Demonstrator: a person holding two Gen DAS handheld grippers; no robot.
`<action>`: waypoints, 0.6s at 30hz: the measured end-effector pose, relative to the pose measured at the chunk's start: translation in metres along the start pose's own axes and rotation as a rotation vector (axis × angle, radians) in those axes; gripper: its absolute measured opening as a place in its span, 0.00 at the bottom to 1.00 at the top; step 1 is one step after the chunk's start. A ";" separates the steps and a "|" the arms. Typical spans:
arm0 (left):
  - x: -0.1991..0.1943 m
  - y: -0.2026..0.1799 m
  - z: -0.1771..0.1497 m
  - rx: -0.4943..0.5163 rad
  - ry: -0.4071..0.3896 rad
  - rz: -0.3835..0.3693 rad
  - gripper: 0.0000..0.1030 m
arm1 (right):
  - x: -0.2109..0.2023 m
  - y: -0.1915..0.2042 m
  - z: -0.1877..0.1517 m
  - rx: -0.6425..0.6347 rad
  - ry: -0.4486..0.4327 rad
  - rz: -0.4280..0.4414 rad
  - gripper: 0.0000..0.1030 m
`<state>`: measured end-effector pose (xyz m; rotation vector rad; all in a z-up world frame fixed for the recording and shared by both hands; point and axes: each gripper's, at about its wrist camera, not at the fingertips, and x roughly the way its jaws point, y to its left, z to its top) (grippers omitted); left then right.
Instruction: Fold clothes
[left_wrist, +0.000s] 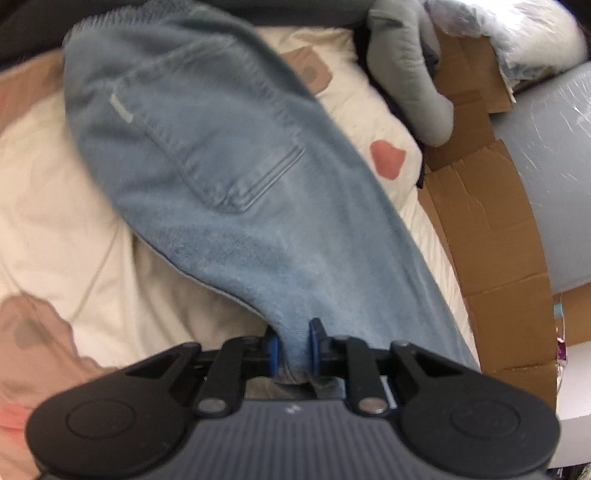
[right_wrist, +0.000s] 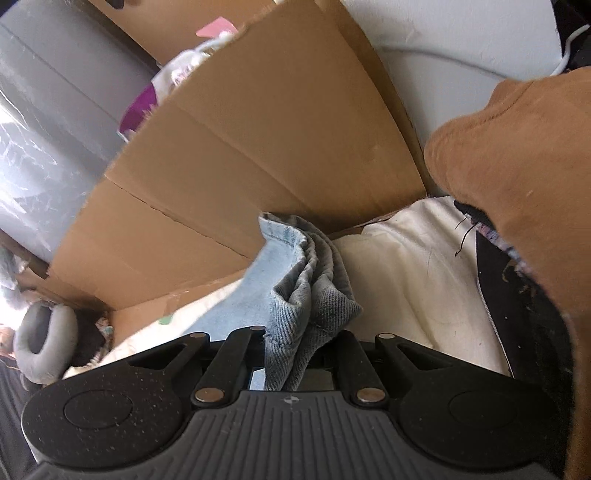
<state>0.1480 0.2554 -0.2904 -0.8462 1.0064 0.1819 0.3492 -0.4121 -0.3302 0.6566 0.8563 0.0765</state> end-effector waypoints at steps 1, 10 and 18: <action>-0.001 -0.005 0.003 0.008 0.004 0.017 0.16 | -0.006 0.002 0.001 0.003 0.005 0.003 0.04; -0.032 -0.017 0.001 0.057 0.036 0.103 0.16 | -0.060 0.008 -0.007 0.035 0.044 0.002 0.04; -0.054 -0.010 -0.017 0.050 0.058 0.134 0.16 | -0.107 0.004 -0.017 0.037 0.075 0.000 0.04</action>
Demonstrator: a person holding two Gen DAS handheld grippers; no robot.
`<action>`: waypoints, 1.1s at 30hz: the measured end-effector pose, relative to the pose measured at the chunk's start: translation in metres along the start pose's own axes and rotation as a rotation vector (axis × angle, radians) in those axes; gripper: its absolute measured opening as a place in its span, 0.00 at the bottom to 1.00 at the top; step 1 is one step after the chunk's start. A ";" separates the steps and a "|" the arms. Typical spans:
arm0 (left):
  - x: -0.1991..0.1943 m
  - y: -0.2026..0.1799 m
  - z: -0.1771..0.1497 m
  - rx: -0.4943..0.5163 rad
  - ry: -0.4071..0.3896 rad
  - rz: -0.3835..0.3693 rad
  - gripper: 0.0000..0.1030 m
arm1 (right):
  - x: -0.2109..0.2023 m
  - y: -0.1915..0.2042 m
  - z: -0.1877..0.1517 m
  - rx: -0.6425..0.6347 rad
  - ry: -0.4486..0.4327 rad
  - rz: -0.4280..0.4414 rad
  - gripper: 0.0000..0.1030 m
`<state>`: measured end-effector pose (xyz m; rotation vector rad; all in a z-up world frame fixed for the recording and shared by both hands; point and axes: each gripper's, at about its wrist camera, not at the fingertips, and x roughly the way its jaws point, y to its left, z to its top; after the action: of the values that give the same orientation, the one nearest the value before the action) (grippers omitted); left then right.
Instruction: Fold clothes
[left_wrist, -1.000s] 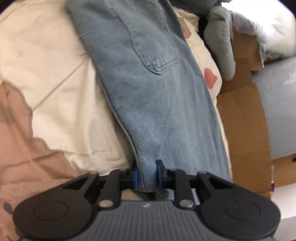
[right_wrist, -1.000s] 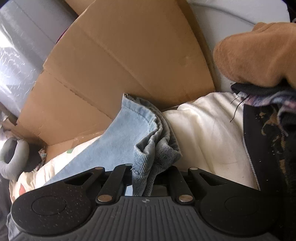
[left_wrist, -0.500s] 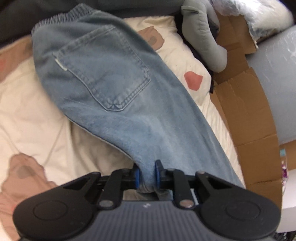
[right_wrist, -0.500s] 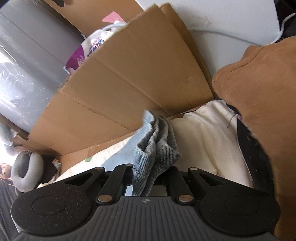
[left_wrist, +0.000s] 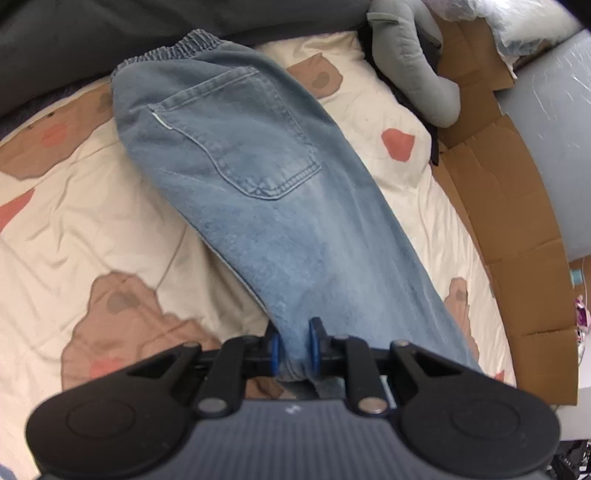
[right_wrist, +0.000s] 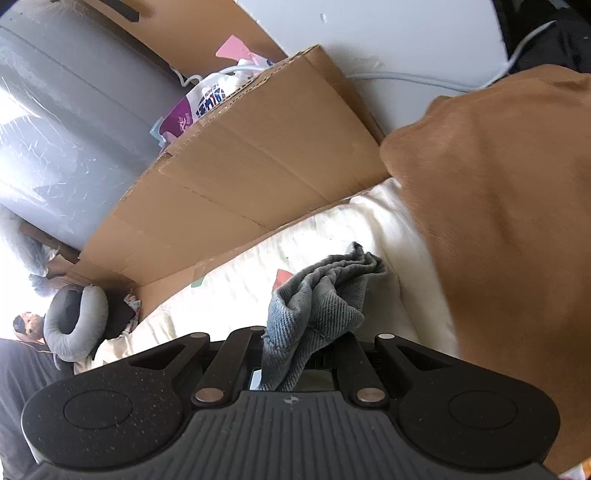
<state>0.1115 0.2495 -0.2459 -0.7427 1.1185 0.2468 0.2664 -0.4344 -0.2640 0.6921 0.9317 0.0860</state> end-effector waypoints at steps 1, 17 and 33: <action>-0.001 0.000 -0.002 0.002 0.005 -0.004 0.16 | -0.005 -0.002 -0.002 0.005 0.001 -0.001 0.04; -0.017 0.036 -0.039 0.014 0.068 -0.081 0.16 | -0.090 -0.023 -0.052 0.036 0.016 -0.103 0.04; -0.042 0.059 -0.076 0.087 0.105 -0.008 0.16 | -0.173 -0.085 -0.175 0.062 0.017 -0.154 0.04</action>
<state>0.0070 0.2510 -0.2503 -0.6892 1.2182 0.1523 0.0088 -0.4733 -0.2604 0.6749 1.0040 -0.0737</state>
